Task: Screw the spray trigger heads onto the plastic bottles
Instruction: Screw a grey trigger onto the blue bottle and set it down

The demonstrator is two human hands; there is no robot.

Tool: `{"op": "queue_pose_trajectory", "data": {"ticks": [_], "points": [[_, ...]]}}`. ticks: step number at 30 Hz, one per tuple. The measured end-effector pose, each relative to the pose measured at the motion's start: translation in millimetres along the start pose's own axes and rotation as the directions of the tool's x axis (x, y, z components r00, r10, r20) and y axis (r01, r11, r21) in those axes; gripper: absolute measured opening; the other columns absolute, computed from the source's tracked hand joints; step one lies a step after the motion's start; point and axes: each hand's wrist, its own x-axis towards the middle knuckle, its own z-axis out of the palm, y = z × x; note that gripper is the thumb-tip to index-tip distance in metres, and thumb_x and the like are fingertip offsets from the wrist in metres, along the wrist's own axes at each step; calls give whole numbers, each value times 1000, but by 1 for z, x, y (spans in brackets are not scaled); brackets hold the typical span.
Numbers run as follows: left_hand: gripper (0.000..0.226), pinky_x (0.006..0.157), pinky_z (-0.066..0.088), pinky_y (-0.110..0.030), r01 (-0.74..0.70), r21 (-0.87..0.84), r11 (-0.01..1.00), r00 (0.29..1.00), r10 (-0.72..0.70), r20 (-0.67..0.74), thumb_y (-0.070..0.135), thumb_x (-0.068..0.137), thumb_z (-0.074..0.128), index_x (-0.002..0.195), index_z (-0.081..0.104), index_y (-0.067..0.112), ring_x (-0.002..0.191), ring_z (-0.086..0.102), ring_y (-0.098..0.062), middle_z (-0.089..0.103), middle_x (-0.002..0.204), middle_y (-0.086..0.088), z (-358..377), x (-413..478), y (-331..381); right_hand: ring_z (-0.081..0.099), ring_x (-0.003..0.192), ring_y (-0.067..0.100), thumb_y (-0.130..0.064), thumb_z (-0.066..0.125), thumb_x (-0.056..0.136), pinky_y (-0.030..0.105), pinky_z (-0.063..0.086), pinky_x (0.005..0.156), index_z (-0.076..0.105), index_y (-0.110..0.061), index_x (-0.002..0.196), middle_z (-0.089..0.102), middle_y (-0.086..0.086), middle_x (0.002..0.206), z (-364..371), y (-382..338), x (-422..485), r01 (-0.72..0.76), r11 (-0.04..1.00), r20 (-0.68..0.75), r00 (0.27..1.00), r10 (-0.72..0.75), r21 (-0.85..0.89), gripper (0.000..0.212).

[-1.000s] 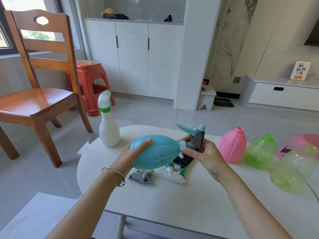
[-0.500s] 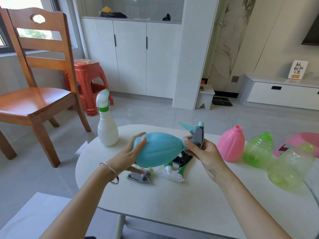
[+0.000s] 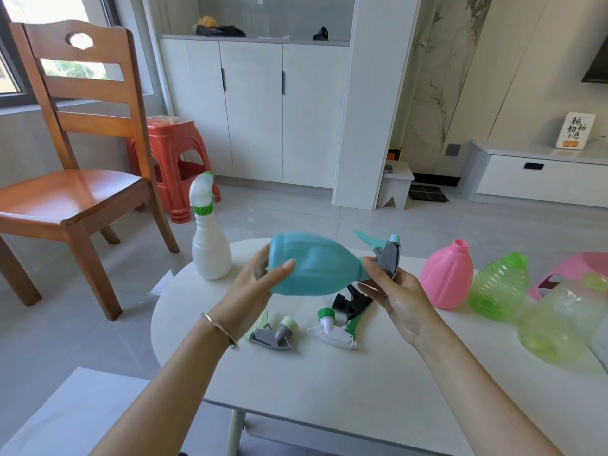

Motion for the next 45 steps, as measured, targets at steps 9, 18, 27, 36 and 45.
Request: {"op": "queue_pose_trajectory", "data": {"ticks": [9, 18, 27, 36, 45], "points": [[83, 83, 55, -27, -43, 125, 991, 999, 40, 24, 42, 70, 77, 139, 29, 43, 109, 63, -11, 48, 138, 7, -3, -1, 2, 68, 82, 16, -21, 67, 80, 20, 57, 74, 66, -7, 97, 71, 7, 94, -4, 3, 2, -71, 997, -38, 997, 72, 25, 22], [79, 72, 60, -35, 156, 269, 950, 985, -132, -107, 64, 64, 60, 133, 36, 35, 93, 68, -14, 51, 132, -1, 4, -3, -7, 66, 83, 13, -20, 67, 82, 18, 57, 75, 66, -11, 100, 70, 5, 96, -1, 6, 1, -12, 995, -70, 998, 5, -95, 20], [67, 61, 58, -36, 351, -81, 933, 930, -357, -82, 76, 51, 62, 104, 62, 35, 86, 73, -20, 77, 90, 2, 11, 3, -18, 66, 97, 14, -30, 72, 68, 22, 55, 79, 71, -16, 94, 72, -1, 100, 6, 8, -3, 86, 990, 12, 996, -85, -107, 30], [67, 63, 59, -35, 293, -204, 934, 937, -323, -135, 68, 49, 70, 104, 64, 30, 85, 73, -22, 76, 94, -5, 12, 4, -12, 69, 92, 6, -31, 70, 70, 19, 53, 82, 71, -15, 93, 76, -6, 92, 19, 11, 0, 164, 985, 11, 986, -164, -44, 28], [57, 62, 58, -29, 14, -67, 998, 969, -30, -246, 55, 64, 75, 111, 52, 33, 87, 71, -11, 64, 111, -2, 8, 1, 10, 69, 92, 5, -26, 66, 81, 17, 54, 70, 71, -14, 87, 76, -8, 87, 44, 14, 9, 240, 970, -108, 966, -236, 26, 15]]}}
